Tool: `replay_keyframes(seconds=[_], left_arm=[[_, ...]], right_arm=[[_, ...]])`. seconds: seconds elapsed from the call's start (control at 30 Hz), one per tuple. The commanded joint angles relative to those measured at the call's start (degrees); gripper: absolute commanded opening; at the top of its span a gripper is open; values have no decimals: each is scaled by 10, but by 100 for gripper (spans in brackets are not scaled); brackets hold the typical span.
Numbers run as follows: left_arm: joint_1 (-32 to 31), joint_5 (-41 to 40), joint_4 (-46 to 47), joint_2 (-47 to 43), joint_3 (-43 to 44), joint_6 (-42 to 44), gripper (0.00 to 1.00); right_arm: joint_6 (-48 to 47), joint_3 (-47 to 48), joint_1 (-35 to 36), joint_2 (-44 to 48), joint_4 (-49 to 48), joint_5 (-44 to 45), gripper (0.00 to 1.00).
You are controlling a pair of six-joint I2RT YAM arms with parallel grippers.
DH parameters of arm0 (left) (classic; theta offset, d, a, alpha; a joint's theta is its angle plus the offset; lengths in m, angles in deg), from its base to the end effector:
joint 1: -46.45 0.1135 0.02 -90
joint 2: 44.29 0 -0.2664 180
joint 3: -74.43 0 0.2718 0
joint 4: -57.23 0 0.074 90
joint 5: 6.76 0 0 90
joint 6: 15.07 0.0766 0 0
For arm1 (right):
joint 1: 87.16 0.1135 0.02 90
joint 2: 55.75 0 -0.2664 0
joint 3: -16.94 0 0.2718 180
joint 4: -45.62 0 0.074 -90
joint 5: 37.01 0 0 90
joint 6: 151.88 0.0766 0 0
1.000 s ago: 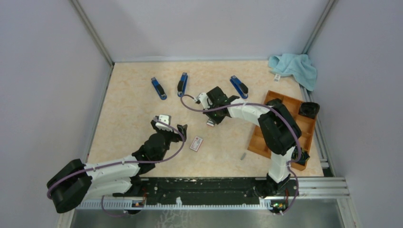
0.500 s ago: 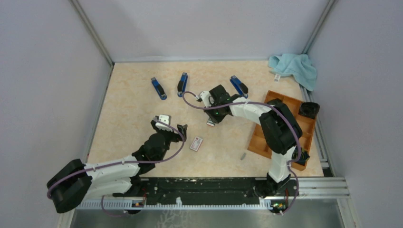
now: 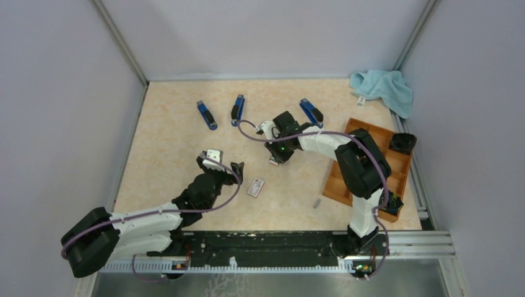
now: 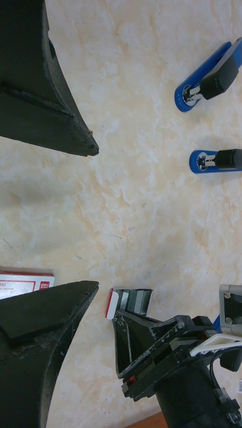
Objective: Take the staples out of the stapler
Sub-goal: Pick up the staple from the staple box.
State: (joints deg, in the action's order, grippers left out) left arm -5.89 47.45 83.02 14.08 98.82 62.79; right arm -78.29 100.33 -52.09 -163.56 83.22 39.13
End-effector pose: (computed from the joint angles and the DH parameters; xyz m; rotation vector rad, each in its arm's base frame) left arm 0.1824 -0.1630 0.1690 0.1322 1.6909 -0.3088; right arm 0.3320 0.2555 0.1237 -1.2311 2.3674 0.4276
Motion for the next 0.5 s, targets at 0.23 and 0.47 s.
replay_keyframes(seconds=[0.23,0.47], left_arm=[[4,-3,12,-4,-1,-2,98],[3,-3,12,-4,0,-2,98]], right_arm=[[8,13,-2,18,-16,-21,11],[15,14,-3,21,-19,-27,18]])
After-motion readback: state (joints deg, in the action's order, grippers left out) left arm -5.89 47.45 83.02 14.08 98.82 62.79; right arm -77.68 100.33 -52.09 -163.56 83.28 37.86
